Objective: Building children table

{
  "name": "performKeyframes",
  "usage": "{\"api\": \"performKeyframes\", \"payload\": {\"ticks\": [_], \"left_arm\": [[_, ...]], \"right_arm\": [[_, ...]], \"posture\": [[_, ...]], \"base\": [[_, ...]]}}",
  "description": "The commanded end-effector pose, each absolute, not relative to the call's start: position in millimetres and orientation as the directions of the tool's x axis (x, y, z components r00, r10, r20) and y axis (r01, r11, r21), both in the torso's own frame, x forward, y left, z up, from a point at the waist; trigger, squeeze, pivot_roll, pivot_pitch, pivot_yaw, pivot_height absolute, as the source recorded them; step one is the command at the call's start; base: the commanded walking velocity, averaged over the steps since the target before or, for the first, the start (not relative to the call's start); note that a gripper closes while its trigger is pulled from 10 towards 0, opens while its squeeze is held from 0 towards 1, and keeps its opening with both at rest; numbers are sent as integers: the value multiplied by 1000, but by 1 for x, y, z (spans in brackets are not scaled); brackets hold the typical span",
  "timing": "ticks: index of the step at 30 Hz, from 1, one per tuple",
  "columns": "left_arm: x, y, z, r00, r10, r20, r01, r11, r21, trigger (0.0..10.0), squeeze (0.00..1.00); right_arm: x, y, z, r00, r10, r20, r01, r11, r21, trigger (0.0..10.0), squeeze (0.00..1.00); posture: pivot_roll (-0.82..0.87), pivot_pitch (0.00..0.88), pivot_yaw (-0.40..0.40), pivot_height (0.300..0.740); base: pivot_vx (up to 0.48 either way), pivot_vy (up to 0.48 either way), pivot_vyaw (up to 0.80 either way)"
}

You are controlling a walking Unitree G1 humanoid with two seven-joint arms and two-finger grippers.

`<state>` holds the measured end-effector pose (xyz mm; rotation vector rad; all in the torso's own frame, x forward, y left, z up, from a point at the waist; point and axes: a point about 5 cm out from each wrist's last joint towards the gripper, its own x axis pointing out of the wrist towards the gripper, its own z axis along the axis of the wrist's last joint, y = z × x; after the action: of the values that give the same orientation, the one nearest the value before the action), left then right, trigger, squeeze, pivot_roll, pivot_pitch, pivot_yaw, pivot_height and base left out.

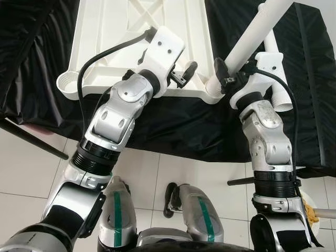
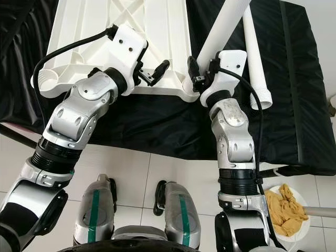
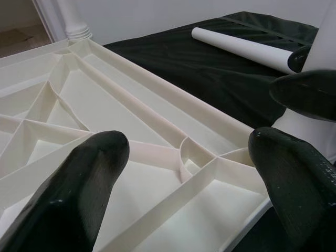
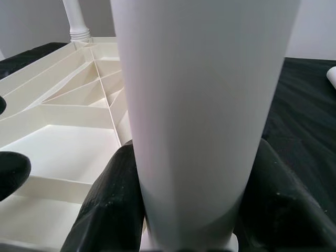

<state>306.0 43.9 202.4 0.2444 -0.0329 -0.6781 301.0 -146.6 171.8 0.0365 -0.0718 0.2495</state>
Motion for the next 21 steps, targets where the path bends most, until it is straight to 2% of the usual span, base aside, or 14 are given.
{"api": "performKeyframes", "payload": {"ticks": [1, 12, 21], "left_arm": [[302, 37, 208, 745, -666, -38, 652, 715, 252, 10000, 0], [301, 37, 209, 748, -663, -35, 649, 719, 250, 10000, 0], [301, 37, 210, 749, -662, -32, 648, 720, 247, 10000, 0]], "right_arm": [[301, -145, 149, 965, 259, -46, -255, 964, 76, 10000, 0], [308, -146, 148, 963, 257, -74, -249, 962, 110, 10000, 0], [314, -149, 146, 980, 186, -66, -176, 976, 130, 10000, 0]], "posture": [[130, 102, -83, 740], [132, 107, -81, 740], [133, 108, -82, 740]], "base": [[0, 0, 0], [0, 0, 0], [0, 0, 0]]}}
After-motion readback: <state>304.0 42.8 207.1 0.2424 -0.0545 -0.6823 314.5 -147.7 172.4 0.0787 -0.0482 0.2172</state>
